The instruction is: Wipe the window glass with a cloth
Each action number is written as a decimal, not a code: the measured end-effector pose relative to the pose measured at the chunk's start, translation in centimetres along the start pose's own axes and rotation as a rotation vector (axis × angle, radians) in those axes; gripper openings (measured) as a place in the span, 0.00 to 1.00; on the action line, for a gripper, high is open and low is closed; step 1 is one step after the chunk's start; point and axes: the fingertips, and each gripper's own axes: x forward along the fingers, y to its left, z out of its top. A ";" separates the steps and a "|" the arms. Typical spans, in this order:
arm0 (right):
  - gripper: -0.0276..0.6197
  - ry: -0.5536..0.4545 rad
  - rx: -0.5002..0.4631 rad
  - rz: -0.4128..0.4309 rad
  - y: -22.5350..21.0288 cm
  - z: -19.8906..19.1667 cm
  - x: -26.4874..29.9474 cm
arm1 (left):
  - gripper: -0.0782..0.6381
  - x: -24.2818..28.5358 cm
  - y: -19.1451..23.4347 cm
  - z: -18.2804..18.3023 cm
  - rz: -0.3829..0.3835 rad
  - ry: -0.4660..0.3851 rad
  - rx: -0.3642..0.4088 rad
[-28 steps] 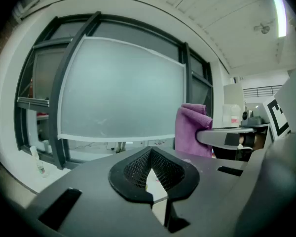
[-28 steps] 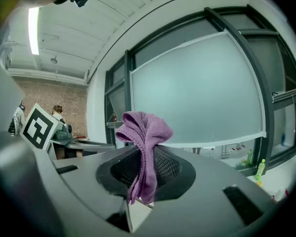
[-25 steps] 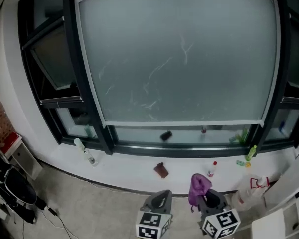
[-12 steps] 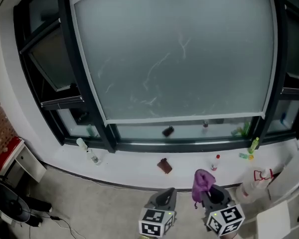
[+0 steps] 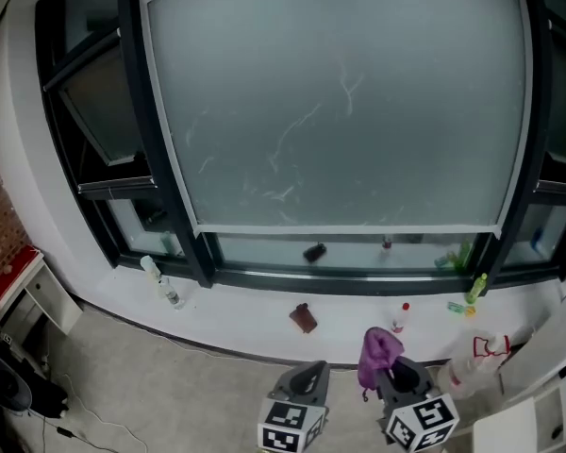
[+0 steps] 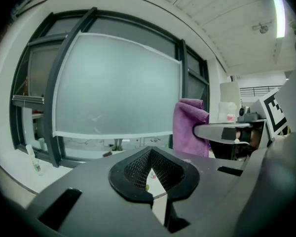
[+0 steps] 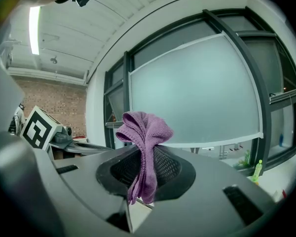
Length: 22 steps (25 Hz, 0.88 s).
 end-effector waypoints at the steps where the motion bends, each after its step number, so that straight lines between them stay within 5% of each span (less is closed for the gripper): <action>1: 0.13 0.005 0.004 0.002 -0.1 0.0 0.1 | 0.12 0.2 0.0 -0.2 0.000 0.003 0.000; 22: 0.13 0.027 -0.009 0.015 -4.6 -0.9 10.0 | 0.12 9.0 7.5 1.0 0.059 -0.002 -0.030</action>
